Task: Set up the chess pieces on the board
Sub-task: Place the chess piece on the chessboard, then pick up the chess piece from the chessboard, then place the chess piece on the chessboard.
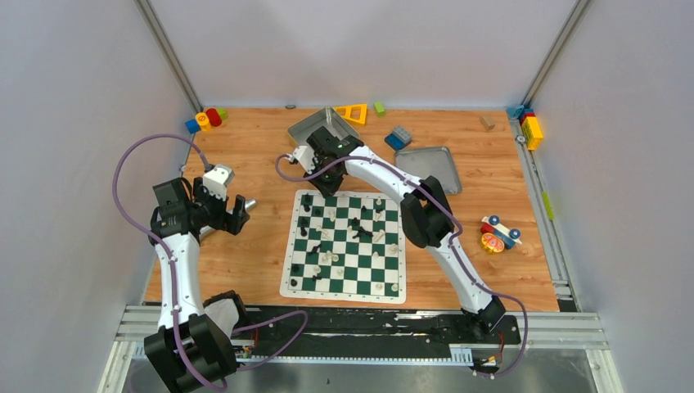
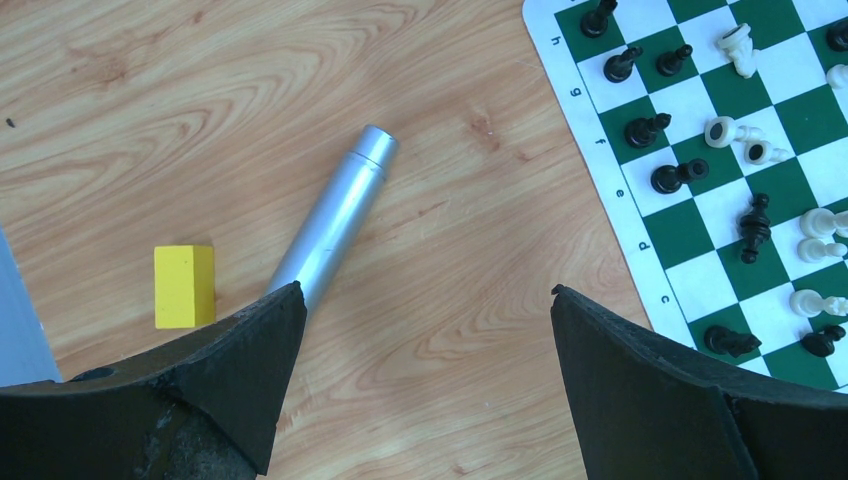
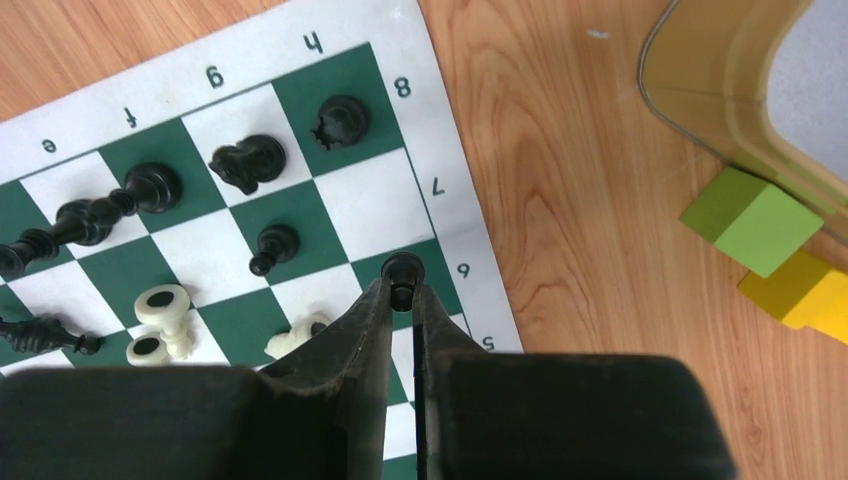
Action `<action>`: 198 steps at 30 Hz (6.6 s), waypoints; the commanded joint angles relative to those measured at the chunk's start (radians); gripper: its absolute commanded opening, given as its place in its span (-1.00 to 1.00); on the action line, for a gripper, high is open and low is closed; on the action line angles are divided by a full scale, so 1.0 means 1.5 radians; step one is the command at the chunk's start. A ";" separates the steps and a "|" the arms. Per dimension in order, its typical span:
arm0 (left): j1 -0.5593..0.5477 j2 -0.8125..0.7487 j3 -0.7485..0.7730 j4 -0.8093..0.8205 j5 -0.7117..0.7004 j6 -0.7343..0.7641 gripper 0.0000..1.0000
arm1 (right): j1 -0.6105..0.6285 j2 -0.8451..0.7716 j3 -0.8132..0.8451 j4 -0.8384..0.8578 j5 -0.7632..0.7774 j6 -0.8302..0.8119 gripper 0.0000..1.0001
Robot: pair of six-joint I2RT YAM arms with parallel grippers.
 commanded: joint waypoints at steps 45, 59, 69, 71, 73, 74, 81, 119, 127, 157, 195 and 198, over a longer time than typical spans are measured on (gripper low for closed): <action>0.006 -0.016 -0.015 0.001 -0.005 0.019 1.00 | 0.030 0.039 0.071 0.005 0.014 -0.015 -0.34; 0.006 -0.019 -0.008 0.006 0.011 0.007 1.00 | 0.000 -0.171 -0.129 0.031 0.033 0.019 0.06; 0.006 -0.018 -0.009 0.015 0.038 -0.007 1.00 | -0.073 -0.271 -0.343 0.063 0.035 0.035 0.06; 0.006 -0.016 -0.010 0.015 0.038 -0.007 1.00 | -0.082 -0.271 -0.364 0.072 0.030 0.036 0.06; 0.005 -0.015 -0.010 0.016 0.037 -0.008 1.00 | -0.086 -0.264 -0.380 0.082 0.024 0.036 0.06; 0.006 -0.014 -0.011 0.016 0.037 -0.008 1.00 | -0.088 -0.259 -0.383 0.086 0.022 0.036 0.06; 0.006 -0.015 -0.013 0.014 0.033 -0.008 1.00 | -0.088 -0.238 -0.381 0.093 0.001 0.038 0.05; 0.006 -0.015 -0.015 0.011 0.028 -0.003 1.00 | -0.055 -0.191 -0.292 0.050 -0.015 0.027 -0.99; 0.006 -0.017 -0.015 0.011 0.028 -0.006 1.00 | -0.009 -0.156 -0.204 0.020 -0.017 0.024 -1.00; 0.006 -0.032 -0.023 0.047 -0.058 -0.035 1.00 | 0.085 -0.011 -0.031 -0.004 -0.030 0.015 -1.00; 0.006 -0.029 -0.023 0.042 -0.052 -0.031 1.00 | 0.093 -0.066 -0.068 0.000 -0.009 0.019 -0.29; 0.006 -0.029 -0.023 0.044 -0.052 -0.031 1.00 | 0.093 -0.096 -0.096 0.005 -0.009 0.021 -0.18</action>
